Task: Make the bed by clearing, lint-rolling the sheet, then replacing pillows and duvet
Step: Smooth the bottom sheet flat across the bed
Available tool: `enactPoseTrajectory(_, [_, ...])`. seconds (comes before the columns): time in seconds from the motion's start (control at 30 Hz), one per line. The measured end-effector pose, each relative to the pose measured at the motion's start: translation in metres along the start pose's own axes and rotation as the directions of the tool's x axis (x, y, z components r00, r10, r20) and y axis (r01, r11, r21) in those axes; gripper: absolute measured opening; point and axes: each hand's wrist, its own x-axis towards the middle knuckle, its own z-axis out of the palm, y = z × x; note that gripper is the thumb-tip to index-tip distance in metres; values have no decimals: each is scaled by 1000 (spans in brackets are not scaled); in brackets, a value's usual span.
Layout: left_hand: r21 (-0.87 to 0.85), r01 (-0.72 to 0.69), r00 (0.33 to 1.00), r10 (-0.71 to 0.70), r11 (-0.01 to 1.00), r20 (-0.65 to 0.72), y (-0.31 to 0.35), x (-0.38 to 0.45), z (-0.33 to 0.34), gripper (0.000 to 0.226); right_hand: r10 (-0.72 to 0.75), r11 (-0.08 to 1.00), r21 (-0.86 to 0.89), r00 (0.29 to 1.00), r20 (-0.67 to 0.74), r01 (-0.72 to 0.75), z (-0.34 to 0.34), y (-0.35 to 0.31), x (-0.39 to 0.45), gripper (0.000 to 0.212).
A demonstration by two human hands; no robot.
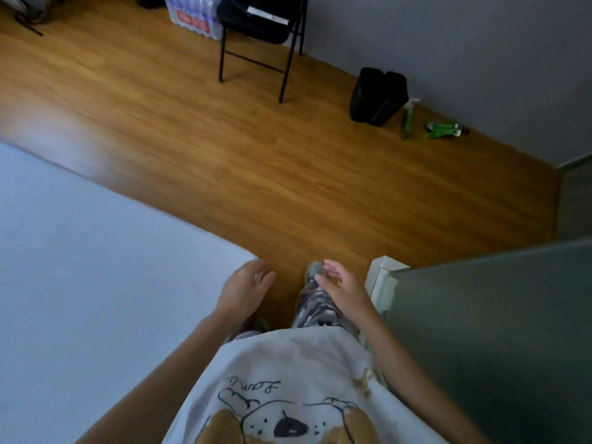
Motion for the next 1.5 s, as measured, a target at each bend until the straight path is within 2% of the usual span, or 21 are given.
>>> enactPoseTrajectory(0.1, [-65,98,993,-102,993,-52,13,58,-14,36,-33,998,-42,996,85,37,-29,-28,74,53])
enactPoseTrajectory(0.23, [-188,191,955,-227,963,-191,37,127,-38,35,-105,982,-128,970,220,136,-69,-82,183,52])
enactPoseTrajectory(0.33, [-336,259,890,-359,906,-281,59,168,-62,33,-161,935,-253,933,322,249,-94,-135,252,52])
enactPoseTrajectory(0.43, [-470,264,822,-452,842,-348,78,200,-85,32,-194,882,-324,890,414,343,-107,-189,311,54])
enactPoseTrajectory(0.57, [-565,264,734,-543,782,-408,88,240,-116,32,-218,833,-344,827,518,434,-97,-258,372,54])
enactPoseTrajectory(0.73, [-661,258,650,-633,705,-421,63,297,-176,33,-168,775,-386,752,638,500,-43,-336,434,55])
enactPoseTrajectory(0.9, [-697,223,603,-658,682,-451,-4,357,-266,35,-174,689,-434,714,678,581,36,-435,491,54])
enactPoseTrajectory(1.23, [-711,240,598,-678,661,-428,-130,441,-518,35,-280,663,-383,687,670,643,191,-685,580,54])
enactPoseTrajectory(1.37, [-703,227,565,-680,673,-468,-176,488,-622,33,-291,663,-363,672,680,655,254,-778,632,53])
enactPoseTrajectory(1.5, [-721,228,494,-716,655,-494,-225,542,-712,32,-267,644,-339,616,741,686,332,-867,701,55])
